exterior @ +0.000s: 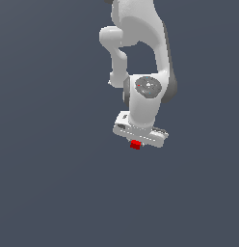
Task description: Pick up the red cube and move it to a goal position.
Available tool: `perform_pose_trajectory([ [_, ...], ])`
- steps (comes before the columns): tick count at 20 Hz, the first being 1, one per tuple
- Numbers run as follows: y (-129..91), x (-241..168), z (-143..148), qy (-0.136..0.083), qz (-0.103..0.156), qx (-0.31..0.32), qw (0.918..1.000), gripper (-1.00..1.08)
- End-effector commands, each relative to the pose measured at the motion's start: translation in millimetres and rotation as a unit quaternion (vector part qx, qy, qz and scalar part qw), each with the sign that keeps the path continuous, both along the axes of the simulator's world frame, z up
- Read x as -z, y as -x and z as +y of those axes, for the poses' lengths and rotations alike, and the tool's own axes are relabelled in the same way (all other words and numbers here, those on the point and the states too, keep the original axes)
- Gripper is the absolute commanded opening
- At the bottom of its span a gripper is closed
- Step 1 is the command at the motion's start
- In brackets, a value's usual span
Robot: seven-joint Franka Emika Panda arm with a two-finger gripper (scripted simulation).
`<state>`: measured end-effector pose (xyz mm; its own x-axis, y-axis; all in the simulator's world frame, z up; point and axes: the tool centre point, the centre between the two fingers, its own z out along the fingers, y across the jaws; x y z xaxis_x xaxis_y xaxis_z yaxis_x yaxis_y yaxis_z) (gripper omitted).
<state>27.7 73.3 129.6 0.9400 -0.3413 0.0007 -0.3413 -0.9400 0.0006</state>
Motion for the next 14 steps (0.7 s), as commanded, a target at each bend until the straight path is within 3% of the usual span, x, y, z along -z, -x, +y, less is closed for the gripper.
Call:
perform_pose_trajectory([
  [1, -13.7, -17.4, -1.3, 0.000, 0.000, 0.000, 1.0000, -1.00],
  [14, -52.7, -61.6, -4.6, 0.000, 0.000, 0.000, 1.0000, -1.00],
])
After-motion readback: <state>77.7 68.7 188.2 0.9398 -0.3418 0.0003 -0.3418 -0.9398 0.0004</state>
